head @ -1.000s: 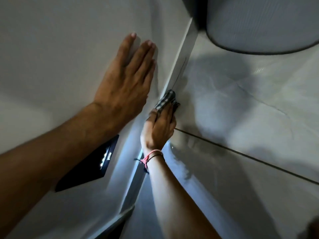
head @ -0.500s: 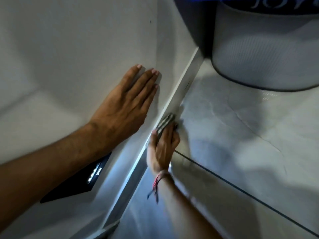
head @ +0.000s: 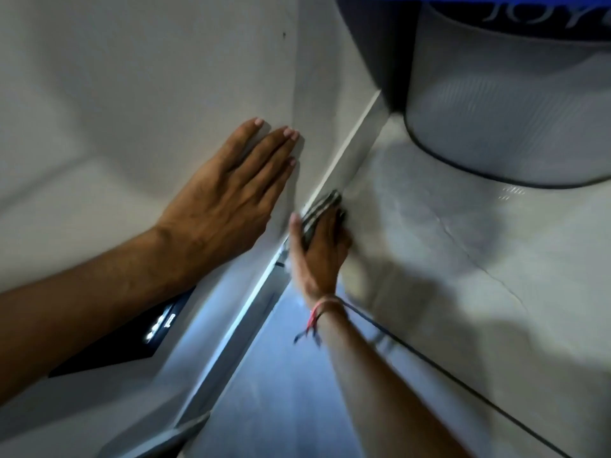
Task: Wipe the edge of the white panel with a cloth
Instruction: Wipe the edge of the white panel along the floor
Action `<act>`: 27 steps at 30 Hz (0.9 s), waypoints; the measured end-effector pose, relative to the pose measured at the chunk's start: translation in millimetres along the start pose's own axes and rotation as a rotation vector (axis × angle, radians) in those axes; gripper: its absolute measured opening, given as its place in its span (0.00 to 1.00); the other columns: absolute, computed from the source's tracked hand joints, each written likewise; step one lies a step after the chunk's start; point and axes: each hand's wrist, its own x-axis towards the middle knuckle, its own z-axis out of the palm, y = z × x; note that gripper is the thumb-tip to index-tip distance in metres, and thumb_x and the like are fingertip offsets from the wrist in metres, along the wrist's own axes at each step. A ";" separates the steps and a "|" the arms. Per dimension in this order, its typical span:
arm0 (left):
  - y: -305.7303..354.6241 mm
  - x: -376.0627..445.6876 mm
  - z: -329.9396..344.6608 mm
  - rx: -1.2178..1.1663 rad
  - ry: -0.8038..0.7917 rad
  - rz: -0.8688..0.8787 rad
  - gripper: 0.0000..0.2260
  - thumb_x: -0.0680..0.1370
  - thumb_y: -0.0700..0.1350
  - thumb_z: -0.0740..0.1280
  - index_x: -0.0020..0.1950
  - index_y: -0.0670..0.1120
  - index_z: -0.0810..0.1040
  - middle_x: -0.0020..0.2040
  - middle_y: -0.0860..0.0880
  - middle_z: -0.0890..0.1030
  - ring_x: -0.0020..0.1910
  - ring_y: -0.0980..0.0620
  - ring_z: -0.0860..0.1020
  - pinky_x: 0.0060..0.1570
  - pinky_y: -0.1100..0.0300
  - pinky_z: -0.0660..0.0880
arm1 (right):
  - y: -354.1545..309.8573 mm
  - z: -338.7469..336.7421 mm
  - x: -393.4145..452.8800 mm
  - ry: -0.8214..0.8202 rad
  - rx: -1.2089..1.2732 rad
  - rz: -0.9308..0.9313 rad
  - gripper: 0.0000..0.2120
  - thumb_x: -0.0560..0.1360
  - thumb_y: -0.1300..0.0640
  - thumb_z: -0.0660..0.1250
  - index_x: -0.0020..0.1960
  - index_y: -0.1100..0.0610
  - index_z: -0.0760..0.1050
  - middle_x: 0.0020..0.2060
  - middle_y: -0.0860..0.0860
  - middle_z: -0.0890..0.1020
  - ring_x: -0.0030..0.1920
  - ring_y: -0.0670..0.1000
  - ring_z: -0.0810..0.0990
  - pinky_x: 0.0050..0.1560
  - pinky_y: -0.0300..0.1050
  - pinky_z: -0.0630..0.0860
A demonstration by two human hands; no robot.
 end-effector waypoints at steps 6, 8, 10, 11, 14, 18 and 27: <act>-2.2 1.1 -7.0 -0.001 -0.059 0.017 0.33 0.83 0.50 0.52 0.84 0.34 0.50 0.83 0.30 0.48 0.83 0.34 0.49 0.81 0.36 0.43 | -26.3 -35.2 118.1 0.054 -0.087 0.022 0.40 0.82 0.36 0.55 0.83 0.60 0.52 0.83 0.60 0.58 0.84 0.55 0.52 0.83 0.59 0.46; -0.9 0.1 -6.6 0.012 -0.060 0.009 0.34 0.83 0.51 0.54 0.84 0.34 0.50 0.83 0.31 0.48 0.84 0.34 0.48 0.81 0.36 0.43 | -19.8 -21.8 85.3 0.071 -0.054 -0.008 0.40 0.83 0.38 0.56 0.84 0.61 0.48 0.83 0.60 0.55 0.85 0.55 0.51 0.83 0.59 0.49; -0.9 1.2 -6.6 0.025 -0.053 0.009 0.35 0.82 0.51 0.57 0.84 0.35 0.53 0.83 0.31 0.50 0.83 0.35 0.50 0.82 0.36 0.45 | -7.6 -2.2 23.9 0.054 -0.027 -0.033 0.41 0.82 0.39 0.58 0.83 0.63 0.47 0.83 0.62 0.55 0.84 0.58 0.52 0.83 0.57 0.53; -1.6 2.2 -7.0 0.024 -0.052 0.014 0.34 0.82 0.50 0.58 0.84 0.35 0.54 0.83 0.32 0.51 0.83 0.35 0.51 0.82 0.36 0.46 | 0.1 8.1 -14.0 0.005 -0.013 -0.030 0.43 0.81 0.38 0.59 0.83 0.64 0.48 0.83 0.63 0.54 0.84 0.59 0.52 0.84 0.55 0.53; -3.5 1.1 -11.5 0.045 -0.083 0.024 0.33 0.82 0.50 0.58 0.84 0.37 0.55 0.83 0.32 0.52 0.83 0.35 0.51 0.82 0.37 0.46 | 13.1 21.8 -97.1 -0.187 0.012 0.004 0.47 0.77 0.32 0.55 0.83 0.63 0.49 0.84 0.62 0.50 0.85 0.55 0.48 0.85 0.49 0.47; -6.4 -7.6 -23.8 0.022 -0.119 0.009 0.32 0.83 0.48 0.58 0.84 0.36 0.54 0.84 0.32 0.51 0.83 0.35 0.50 0.82 0.37 0.44 | -1.6 8.6 -40.5 -0.094 0.020 0.020 0.45 0.79 0.35 0.60 0.83 0.64 0.49 0.83 0.63 0.53 0.84 0.59 0.52 0.85 0.52 0.50; 1.4 -93.1 -42.4 -0.154 -0.053 -0.220 0.28 0.85 0.44 0.55 0.83 0.34 0.56 0.83 0.31 0.51 0.83 0.34 0.51 0.81 0.35 0.43 | 12.8 7.1 -96.5 -0.140 -0.036 -0.033 0.43 0.79 0.34 0.60 0.84 0.58 0.51 0.83 0.61 0.55 0.84 0.58 0.54 0.84 0.53 0.53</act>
